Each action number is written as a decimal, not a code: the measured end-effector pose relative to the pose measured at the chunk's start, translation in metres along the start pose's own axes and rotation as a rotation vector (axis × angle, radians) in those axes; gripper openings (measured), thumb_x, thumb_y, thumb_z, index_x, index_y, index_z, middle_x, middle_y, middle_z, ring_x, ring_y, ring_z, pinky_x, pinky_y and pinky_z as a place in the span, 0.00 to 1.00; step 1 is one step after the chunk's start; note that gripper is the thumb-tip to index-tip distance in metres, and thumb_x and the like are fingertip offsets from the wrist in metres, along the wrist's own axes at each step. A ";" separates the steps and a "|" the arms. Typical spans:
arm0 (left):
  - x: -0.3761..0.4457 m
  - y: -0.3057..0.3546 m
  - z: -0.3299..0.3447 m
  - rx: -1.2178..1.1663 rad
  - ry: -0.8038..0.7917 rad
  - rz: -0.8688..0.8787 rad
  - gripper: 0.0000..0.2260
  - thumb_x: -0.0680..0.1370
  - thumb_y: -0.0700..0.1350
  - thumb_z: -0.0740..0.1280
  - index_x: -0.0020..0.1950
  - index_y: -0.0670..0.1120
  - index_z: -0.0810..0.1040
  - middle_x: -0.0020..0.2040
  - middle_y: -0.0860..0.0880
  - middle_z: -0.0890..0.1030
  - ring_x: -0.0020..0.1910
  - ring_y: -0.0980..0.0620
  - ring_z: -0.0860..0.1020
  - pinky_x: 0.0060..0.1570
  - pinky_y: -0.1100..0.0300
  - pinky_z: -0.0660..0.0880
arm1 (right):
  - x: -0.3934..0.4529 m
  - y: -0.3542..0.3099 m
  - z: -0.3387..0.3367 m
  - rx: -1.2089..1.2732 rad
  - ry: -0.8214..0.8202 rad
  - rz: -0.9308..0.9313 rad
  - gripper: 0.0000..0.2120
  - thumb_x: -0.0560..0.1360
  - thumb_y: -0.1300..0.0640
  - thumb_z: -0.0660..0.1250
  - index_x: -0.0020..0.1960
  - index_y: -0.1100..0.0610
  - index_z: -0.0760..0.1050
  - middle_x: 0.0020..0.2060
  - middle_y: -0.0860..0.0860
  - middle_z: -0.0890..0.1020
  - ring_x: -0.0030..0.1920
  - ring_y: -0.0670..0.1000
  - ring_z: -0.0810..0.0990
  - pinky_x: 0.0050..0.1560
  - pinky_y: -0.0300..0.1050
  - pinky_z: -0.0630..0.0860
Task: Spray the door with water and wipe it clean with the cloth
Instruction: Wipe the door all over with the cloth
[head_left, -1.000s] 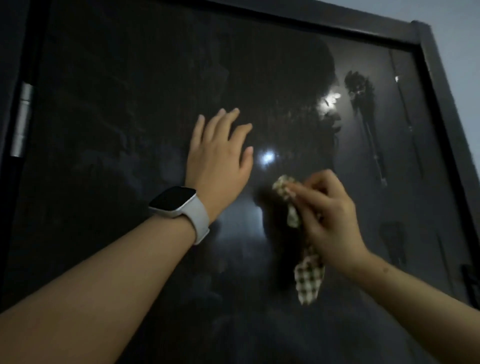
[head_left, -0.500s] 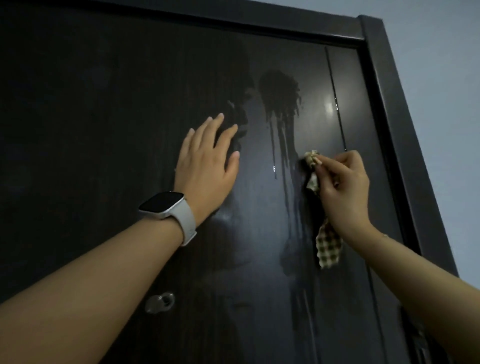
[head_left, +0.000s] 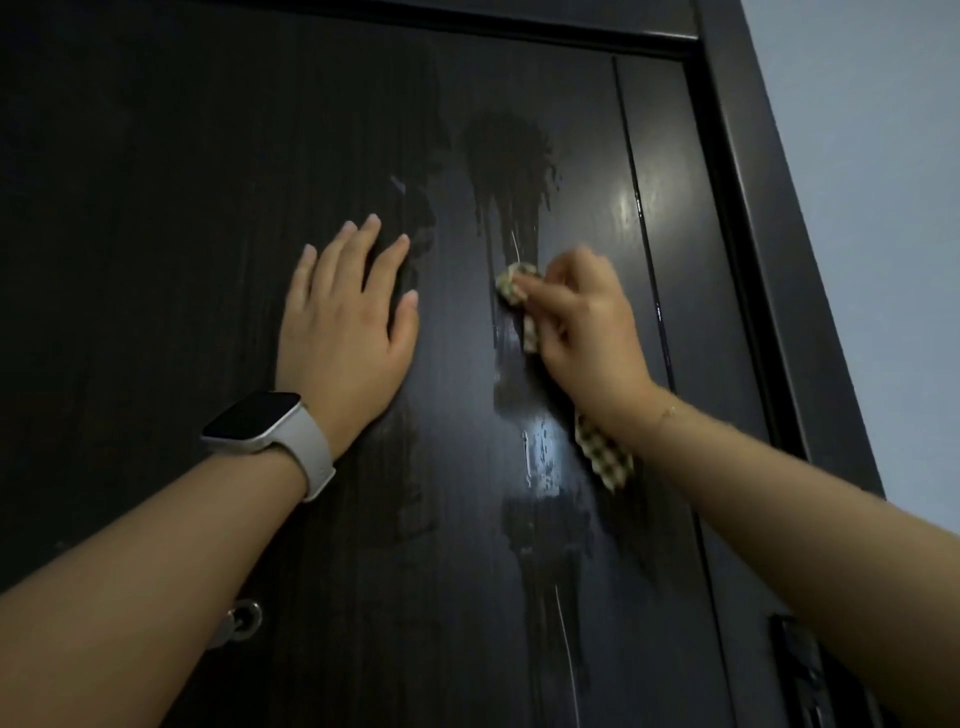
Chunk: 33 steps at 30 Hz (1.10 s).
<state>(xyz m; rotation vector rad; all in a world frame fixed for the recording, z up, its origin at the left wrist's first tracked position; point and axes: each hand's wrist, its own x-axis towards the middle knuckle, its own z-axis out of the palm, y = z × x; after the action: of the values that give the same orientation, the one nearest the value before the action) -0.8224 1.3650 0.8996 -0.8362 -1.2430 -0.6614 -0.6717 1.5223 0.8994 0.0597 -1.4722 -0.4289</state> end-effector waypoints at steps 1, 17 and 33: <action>0.000 -0.001 0.000 -0.003 0.006 0.000 0.22 0.82 0.51 0.53 0.75 0.45 0.66 0.77 0.42 0.65 0.77 0.44 0.61 0.76 0.44 0.55 | 0.015 0.002 0.003 -0.011 0.019 0.032 0.13 0.74 0.67 0.64 0.56 0.60 0.82 0.45 0.60 0.75 0.46 0.61 0.74 0.44 0.47 0.72; -0.001 -0.002 0.005 -0.004 0.035 0.019 0.23 0.83 0.51 0.53 0.76 0.45 0.66 0.77 0.42 0.64 0.77 0.44 0.61 0.76 0.43 0.55 | 0.060 0.008 0.014 -0.114 0.073 0.070 0.10 0.76 0.65 0.65 0.53 0.61 0.83 0.45 0.59 0.75 0.48 0.60 0.74 0.45 0.35 0.60; -0.002 0.000 0.005 0.000 0.047 0.011 0.23 0.82 0.51 0.52 0.76 0.45 0.67 0.76 0.42 0.65 0.76 0.44 0.62 0.75 0.43 0.57 | 0.091 0.025 0.016 -0.107 0.181 0.247 0.11 0.79 0.60 0.64 0.57 0.60 0.82 0.50 0.57 0.74 0.52 0.56 0.73 0.49 0.36 0.64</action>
<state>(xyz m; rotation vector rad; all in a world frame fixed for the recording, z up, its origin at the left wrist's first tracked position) -0.8259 1.3690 0.8983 -0.8227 -1.1955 -0.6687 -0.6777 1.5204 0.9952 -0.1633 -1.2573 -0.2925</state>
